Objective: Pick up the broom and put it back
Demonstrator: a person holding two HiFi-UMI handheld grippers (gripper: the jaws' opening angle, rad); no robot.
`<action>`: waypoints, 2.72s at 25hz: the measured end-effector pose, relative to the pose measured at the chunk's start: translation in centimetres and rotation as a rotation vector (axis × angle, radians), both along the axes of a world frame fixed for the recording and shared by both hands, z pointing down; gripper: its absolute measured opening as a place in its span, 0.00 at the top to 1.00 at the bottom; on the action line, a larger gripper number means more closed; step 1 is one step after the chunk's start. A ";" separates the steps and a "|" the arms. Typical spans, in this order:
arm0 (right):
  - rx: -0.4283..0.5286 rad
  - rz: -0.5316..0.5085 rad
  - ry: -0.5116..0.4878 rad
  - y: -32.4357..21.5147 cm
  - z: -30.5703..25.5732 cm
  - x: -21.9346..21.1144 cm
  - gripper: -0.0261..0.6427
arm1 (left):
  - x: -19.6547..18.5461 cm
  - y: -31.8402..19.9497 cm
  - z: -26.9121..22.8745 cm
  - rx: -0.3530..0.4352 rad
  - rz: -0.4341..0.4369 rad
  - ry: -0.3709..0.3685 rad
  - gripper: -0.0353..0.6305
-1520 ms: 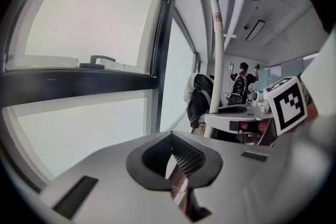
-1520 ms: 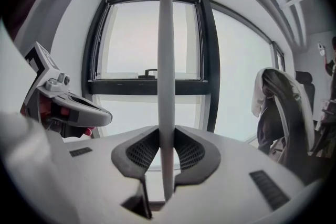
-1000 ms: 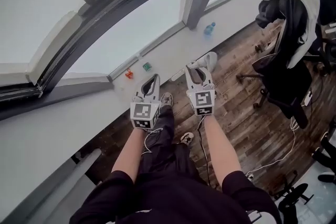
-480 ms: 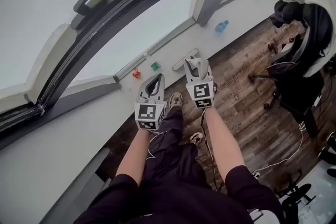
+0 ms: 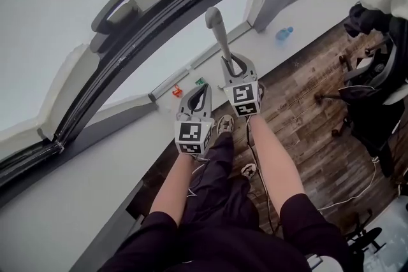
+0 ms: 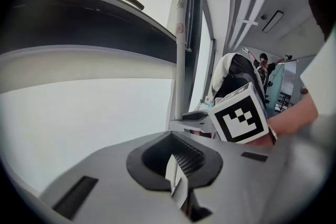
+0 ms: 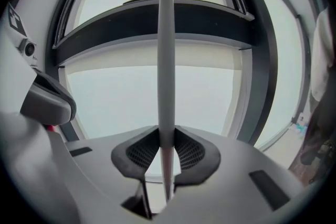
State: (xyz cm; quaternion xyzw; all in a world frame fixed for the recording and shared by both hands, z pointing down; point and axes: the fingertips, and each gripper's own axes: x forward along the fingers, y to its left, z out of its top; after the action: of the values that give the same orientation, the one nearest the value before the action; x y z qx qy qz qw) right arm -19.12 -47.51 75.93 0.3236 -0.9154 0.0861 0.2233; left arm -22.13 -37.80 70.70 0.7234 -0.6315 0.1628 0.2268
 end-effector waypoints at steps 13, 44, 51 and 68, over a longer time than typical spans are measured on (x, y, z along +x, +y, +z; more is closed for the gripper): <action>-0.002 -0.041 0.074 -2.4 -0.6 -2.6 0.77 | -0.5 -2.8 -1.7 0.034 -0.087 0.051 0.95; 0.198 0.205 -0.009 8.9 -22.5 15.0 0.92 | 10.7 1.8 -15.0 0.164 0.084 0.105 0.94; 0.243 0.288 -0.046 13.4 -26.6 21.2 0.92 | 15.4 5.4 -19.4 0.212 0.151 0.075 0.94; 0.491 0.617 0.065 25.9 -39.4 44.8 0.93 | 39.7 12.3 -31.0 0.382 0.581 0.217 0.94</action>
State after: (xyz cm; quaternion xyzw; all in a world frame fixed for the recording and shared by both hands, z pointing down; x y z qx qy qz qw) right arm 25.70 -21.60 36.53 0.6300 -0.7609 -0.0827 0.1317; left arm 17.55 -25.50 39.67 0.9150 -0.3909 0.0220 0.0975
